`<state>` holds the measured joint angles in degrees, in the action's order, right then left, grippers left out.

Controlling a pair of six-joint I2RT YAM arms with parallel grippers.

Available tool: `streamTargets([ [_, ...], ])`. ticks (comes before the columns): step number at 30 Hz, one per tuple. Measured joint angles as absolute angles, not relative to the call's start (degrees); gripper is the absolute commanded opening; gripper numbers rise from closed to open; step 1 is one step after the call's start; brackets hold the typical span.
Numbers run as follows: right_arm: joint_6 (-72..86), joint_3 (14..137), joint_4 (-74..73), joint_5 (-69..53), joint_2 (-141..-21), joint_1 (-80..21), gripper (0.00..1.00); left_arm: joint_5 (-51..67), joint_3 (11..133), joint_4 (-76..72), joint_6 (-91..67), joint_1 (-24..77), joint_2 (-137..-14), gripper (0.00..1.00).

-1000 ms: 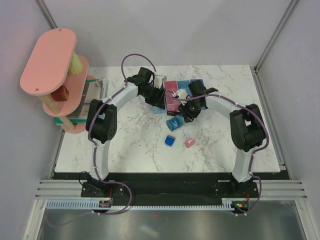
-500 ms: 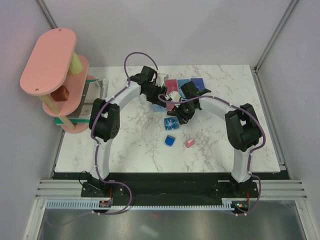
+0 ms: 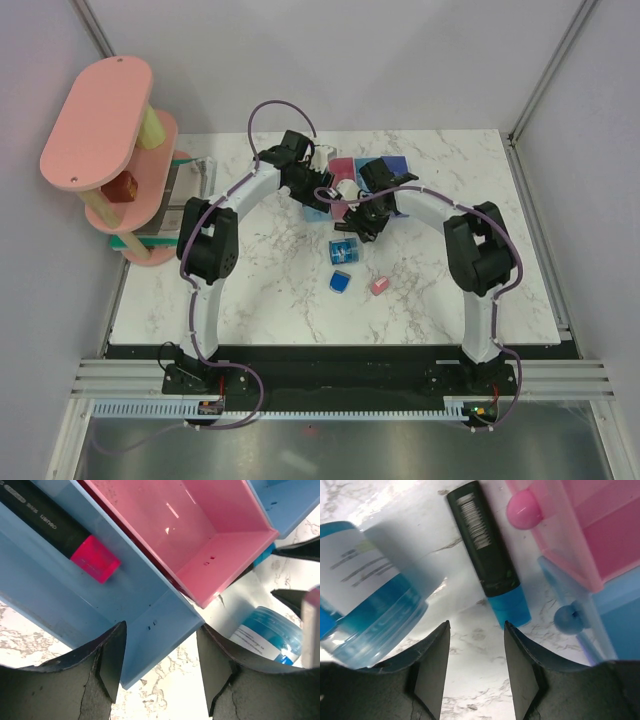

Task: Sort the stationery into containers
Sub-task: Move the storage box to the center of the board.

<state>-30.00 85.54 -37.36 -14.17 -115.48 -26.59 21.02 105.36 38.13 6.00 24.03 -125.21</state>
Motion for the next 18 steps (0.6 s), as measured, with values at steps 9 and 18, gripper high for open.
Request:
streamTargets([
  [9, -35.9, 94.9, -41.0, -12.8, -122.7, -25.2, 0.57, 18.9, 105.4, 38.0, 7.0, 24.1, -125.1, 0.65],
  [18, -39.2, 98.9, -43.1, -13.0, -124.5, -24.5, 0.57, 16.9, 105.9, 38.6, 7.6, 24.3, -125.1, 0.65],
])
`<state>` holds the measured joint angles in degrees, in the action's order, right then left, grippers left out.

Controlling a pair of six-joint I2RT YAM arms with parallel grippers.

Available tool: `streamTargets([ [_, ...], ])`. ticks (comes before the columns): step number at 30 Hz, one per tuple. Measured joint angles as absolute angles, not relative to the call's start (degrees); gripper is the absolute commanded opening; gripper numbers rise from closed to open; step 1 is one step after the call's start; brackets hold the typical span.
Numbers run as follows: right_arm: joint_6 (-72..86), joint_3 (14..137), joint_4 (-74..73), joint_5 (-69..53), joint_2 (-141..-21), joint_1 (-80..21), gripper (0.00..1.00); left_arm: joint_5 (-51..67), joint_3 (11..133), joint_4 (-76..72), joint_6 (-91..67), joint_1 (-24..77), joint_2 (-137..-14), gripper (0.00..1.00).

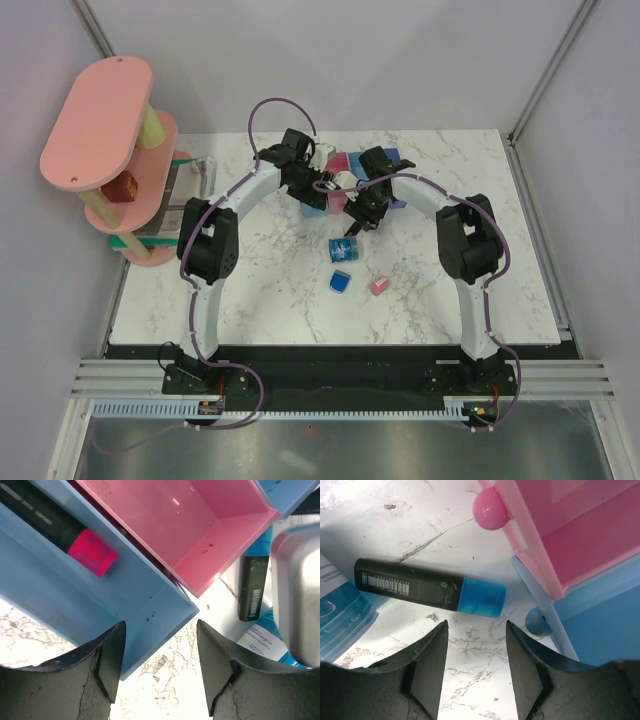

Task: Sort the stationery into containers
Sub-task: Move the storage box to the center of the board.

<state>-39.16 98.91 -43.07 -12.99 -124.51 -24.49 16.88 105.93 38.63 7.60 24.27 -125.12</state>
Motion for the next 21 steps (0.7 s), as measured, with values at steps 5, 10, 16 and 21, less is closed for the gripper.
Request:
streamTargets([
  [5, -41.9, 98.9, -43.9, -12.5, -124.5, -24.5, 0.58, 15.1, 108.2, 39.1, 7.6, 24.5, -125.1, 0.66],
  [10, -44.8, 98.9, -45.0, -11.9, -124.5, -24.5, 0.58, 15.2, 109.9, 39.1, 7.6, 24.6, -125.1, 0.66],
  [16, -49.3, 99.2, -48.1, -12.4, -124.5, -24.5, 0.61, 15.2, 109.9, 40.1, 7.6, 24.7, -124.3, 0.66],
  [21, -54.0, 100.6, -51.0, -12.1, -124.5, -24.9, 0.65, 13.5, 106.8, 40.6, 7.6, 24.8, -118.4, 0.66],
])
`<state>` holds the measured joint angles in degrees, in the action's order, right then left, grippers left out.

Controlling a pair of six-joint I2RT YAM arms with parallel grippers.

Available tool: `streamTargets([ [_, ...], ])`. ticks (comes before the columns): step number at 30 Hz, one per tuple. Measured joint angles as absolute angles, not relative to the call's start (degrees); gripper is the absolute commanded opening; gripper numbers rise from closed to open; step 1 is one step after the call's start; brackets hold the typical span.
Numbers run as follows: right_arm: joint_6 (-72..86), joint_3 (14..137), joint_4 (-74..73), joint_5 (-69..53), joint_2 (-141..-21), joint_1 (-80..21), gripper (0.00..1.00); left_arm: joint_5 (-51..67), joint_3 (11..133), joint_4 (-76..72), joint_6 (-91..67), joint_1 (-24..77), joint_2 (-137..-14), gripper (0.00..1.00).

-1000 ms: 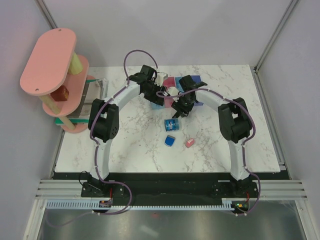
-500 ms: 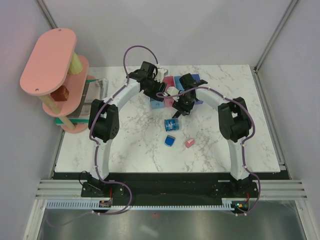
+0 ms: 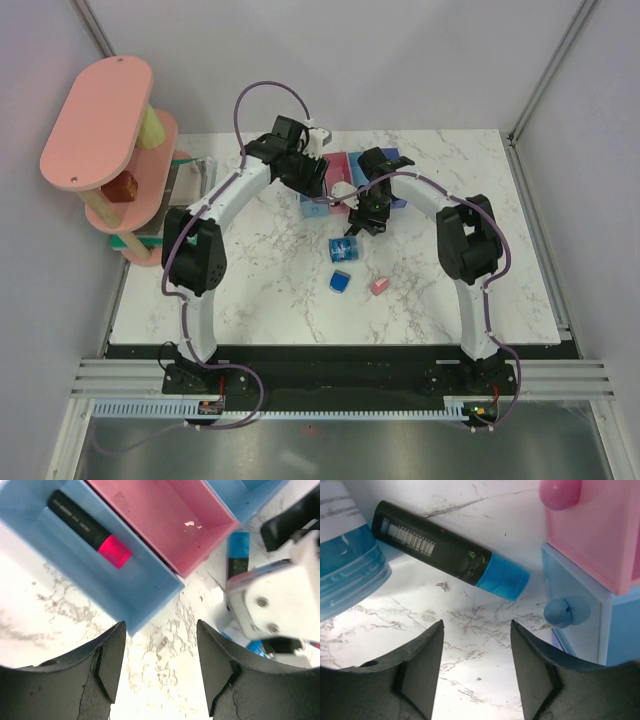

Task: Sort the stationery into containers
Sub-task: Move the storage box to the center of the board, then pick up the pen from the center of the board.

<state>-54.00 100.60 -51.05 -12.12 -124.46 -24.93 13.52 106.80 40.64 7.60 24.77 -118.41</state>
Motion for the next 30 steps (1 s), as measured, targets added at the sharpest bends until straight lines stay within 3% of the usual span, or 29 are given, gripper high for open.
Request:
streamTargets([
  [11, -64.9, 104.1, -54.7, -9.3, -124.5, -28.5, 0.68, 9.9, 96.5, 40.7, 8.6, 23.7, -103.9, 0.66],
  [30, -69.7, 109.6, -55.6, -8.9, -129.1, -30.9, 0.7, 6.9, 90.3, 42.3, 11.2, 22.3, -98.5, 0.66],
])
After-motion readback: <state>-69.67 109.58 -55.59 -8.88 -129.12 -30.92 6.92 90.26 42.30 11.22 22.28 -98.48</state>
